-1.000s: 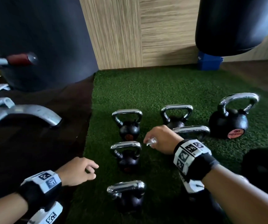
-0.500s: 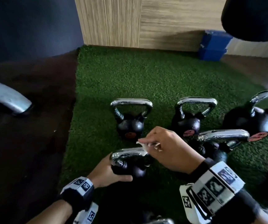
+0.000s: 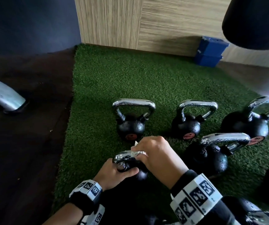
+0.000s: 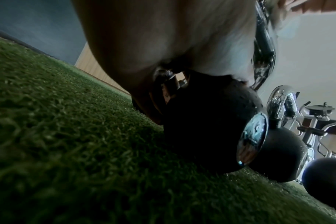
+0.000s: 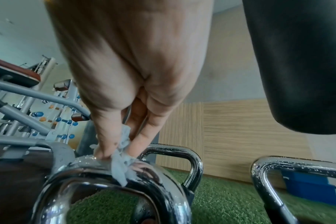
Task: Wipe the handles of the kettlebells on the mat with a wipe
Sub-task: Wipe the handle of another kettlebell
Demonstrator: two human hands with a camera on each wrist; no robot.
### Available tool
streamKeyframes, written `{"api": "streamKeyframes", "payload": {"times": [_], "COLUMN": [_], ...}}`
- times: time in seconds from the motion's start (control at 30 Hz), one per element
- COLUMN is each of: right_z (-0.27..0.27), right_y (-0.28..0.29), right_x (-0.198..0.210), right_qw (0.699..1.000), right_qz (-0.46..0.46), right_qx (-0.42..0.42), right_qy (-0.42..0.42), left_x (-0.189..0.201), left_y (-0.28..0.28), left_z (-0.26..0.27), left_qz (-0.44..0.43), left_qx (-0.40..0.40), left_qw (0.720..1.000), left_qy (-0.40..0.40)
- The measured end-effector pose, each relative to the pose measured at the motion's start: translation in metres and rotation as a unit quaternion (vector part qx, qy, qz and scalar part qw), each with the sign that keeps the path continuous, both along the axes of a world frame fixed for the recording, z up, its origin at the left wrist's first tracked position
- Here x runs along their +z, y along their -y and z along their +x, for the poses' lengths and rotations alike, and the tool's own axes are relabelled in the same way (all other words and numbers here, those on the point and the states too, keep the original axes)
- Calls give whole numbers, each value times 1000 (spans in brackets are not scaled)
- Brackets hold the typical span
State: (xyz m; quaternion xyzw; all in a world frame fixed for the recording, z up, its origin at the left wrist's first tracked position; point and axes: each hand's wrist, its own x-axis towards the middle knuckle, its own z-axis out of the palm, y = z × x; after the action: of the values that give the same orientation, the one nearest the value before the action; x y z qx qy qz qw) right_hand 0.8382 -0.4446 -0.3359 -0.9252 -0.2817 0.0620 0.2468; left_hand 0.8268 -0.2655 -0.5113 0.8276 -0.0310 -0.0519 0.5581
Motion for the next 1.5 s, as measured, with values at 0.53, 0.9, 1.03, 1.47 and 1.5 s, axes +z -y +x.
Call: {"api": "streamKeyframes", "payload": {"times": [0.53, 0.9, 1.03, 1.47, 1.5], "right_z": [4, 18, 25, 40, 40], "right_y": [26, 47, 56, 65, 64], "right_x": [1, -12, -22, -65, -68], "right_qw": [995, 987, 986, 971, 970], "right_qz": [28, 2, 2, 31, 22], "right_qx": [-91, -158, -167, -185, -182], "right_qy": [26, 17, -14, -145, -158], "left_x": [-13, -9, -9, 1, 3], "left_y": [0, -1, -1, 0, 1], "left_z": [1, -2, -3, -5, -5], "left_qz": [-10, 8, 0, -13, -14], "left_qx": [2, -5, -1, -28, -31], "left_qw": [1000, 1000, 1000, 999, 999], "left_qy": [-4, -18, -30, 21, 23]}}
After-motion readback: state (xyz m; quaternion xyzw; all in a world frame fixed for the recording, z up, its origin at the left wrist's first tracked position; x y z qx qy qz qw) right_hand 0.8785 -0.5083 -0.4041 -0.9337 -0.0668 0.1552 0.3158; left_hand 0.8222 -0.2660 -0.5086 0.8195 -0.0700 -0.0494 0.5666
